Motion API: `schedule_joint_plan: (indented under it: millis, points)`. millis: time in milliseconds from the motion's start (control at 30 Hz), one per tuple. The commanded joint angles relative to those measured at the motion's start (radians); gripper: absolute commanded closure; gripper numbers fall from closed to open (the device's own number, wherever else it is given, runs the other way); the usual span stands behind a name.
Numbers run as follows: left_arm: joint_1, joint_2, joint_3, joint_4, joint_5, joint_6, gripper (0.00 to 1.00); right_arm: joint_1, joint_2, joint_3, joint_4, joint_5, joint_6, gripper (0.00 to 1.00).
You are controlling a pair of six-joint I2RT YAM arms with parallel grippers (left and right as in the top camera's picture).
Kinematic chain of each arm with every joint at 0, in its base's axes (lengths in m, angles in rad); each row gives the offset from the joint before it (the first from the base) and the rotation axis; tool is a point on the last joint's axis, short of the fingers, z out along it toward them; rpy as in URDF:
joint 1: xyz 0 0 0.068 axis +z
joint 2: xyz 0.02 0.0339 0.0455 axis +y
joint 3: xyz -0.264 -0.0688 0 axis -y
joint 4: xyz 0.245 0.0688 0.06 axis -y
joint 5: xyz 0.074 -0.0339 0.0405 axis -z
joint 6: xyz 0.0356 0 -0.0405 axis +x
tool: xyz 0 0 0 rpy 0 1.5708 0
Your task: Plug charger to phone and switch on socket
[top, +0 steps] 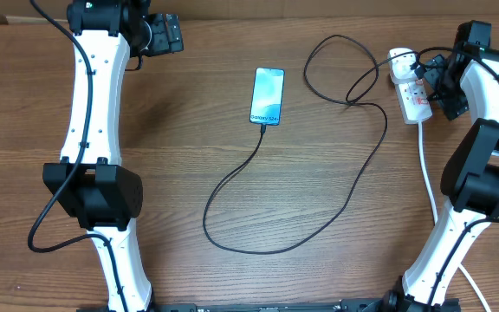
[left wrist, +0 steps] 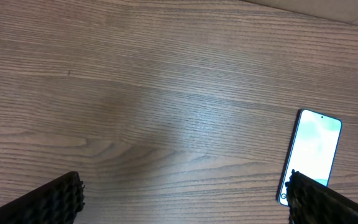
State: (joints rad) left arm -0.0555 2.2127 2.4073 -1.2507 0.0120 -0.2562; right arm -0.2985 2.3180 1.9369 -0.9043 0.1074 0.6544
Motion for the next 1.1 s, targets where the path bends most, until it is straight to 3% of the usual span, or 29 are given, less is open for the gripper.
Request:
schedule_joint_plan:
  millis: [0,1067]
  points:
    - [-0.005,0.007,-0.002,-0.002,0.007,-0.013,0.0,0.005,0.003,-0.007,0.005,-0.004,0.004,0.0]
    - [-0.005,0.007,-0.002,-0.002,0.007,-0.013,0.0,0.029,0.019,-0.007,0.007,0.01,0.004,0.0]
